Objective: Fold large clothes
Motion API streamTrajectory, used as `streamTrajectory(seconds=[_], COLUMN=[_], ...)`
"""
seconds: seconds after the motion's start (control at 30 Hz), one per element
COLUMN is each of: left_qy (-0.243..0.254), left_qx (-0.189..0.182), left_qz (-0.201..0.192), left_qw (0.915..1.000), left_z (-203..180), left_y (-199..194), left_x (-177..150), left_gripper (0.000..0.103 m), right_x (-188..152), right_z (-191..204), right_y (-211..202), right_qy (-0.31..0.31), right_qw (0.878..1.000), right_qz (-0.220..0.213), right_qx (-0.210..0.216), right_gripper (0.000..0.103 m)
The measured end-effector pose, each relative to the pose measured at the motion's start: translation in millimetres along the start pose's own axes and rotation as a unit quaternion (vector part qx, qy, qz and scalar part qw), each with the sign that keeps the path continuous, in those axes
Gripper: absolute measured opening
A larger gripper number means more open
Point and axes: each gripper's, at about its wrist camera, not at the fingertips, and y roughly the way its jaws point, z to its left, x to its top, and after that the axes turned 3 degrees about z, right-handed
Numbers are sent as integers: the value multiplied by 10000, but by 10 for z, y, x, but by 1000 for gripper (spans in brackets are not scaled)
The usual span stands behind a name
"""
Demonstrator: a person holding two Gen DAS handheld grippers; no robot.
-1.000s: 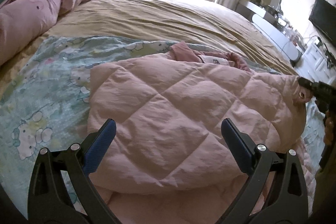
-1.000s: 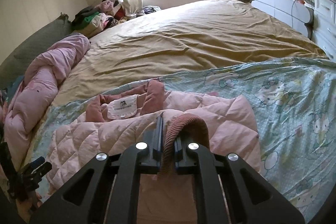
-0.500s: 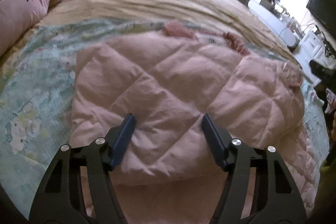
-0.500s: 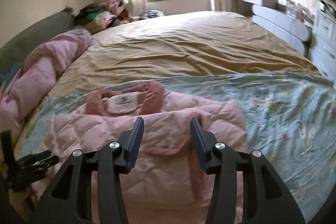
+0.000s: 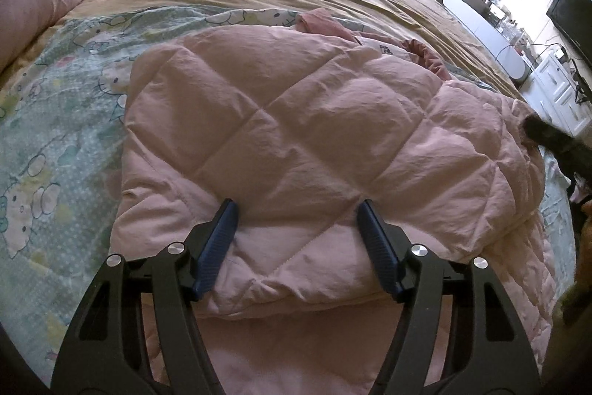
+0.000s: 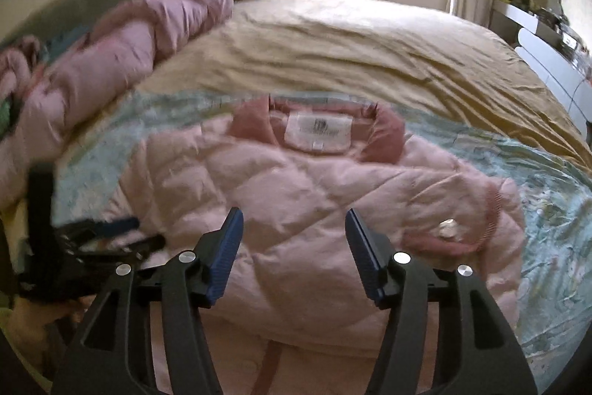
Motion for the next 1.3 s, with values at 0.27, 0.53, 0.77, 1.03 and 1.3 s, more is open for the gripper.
streamTrajectory(seconds=[0.27,0.53,0.77,1.03,1.3], left_qy=[76,2,-44,-98,-106], left_qx=[77,34,53,53,54], left_qz=[8,-22,-41,-89,-148], left_qw=[9999,10000,10000,9999,9998], left_z=[-15,-22,-15,-7,-31], left_y=[9,-37,-117,-218,-342], left_x=[-9,-10,2,-9,-18], left_gripper=[60,60,61,65,76], right_x=[-293,-307,-377,-425,-477], right_z=[-88,-119,-191,-201,-261], right_y=[689,528,231,44,-76], right_qy=[267,420,723,835,1006], right_qw=[9970,9975,9968,9958,9939], right_qz=[686,554,245,103,5], right_qx=[-223,-90,240,355,451], right_gripper=[67,67,83,92,92])
